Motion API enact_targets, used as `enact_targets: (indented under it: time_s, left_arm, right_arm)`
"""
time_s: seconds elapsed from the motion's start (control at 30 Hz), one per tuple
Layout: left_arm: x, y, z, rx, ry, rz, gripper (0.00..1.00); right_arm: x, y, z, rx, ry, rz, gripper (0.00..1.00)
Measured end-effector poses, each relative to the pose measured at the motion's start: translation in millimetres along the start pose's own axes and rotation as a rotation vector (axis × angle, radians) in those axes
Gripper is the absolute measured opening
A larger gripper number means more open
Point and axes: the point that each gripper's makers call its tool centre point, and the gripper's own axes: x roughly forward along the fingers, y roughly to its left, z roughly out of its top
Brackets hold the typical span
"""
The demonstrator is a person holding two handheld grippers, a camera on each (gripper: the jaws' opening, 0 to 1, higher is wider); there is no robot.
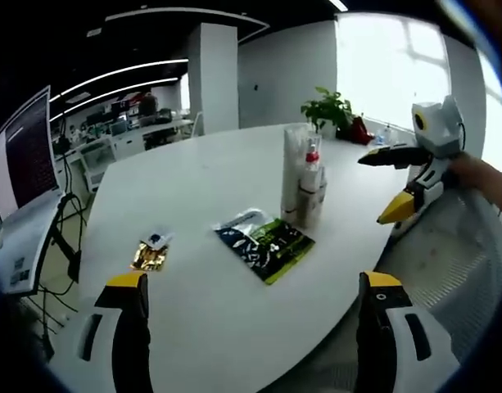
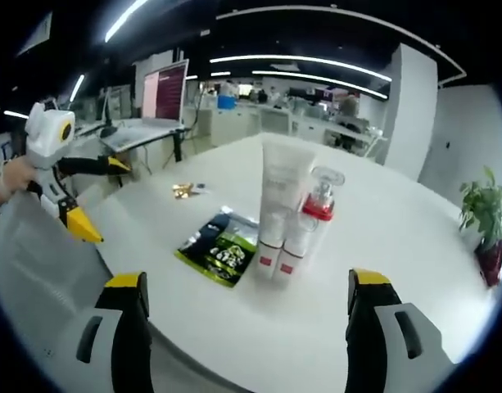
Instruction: Arrange the skincare products in the storage area until every visible bottle or jar stands upright without overlapping.
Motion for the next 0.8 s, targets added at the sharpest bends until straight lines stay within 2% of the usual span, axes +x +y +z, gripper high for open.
enact_targets:
  time_s: [0.07,0.23,0.37,0.5,0.67,0.8]
  left_arm:
    - [1.1,-1.7,-3.9,-0.011,0.021,-0.01,0.99]
    - [2.1,-2.7,-3.8,0.013,0.022,-0.012,0.99]
    - [1.8,-3.6,-1.7,0.003,0.011,-0.01,0.99]
    - [2.8,-4.3,-7.6,0.011,0.036,-0.013,0.99]
    - [4.6,-2.1,-12.6,0.044,0.059,-0.006,0.99]
    - [3.8,-0.9,-14.2,0.021,0.059,-0.011,0.99]
  right_arm:
    - [-0.8,-0.4,-0.5,0.013,0.002,0.002,1.0]
    - [0.4,-1.8,-2.1,0.031,0.018,0.0,1.0]
    - [-0.1,-2.5,1.1,0.029,0.003,-0.004,1.0]
    - [-0.5,-5.3,1.2,0.034,0.002,-0.018,1.0]
    - [1.1,-3.9,-3.3,0.02,0.025,-0.018,1.0]
    - [1.5,-2.0,-4.3,0.006,0.032,-0.014,0.99]
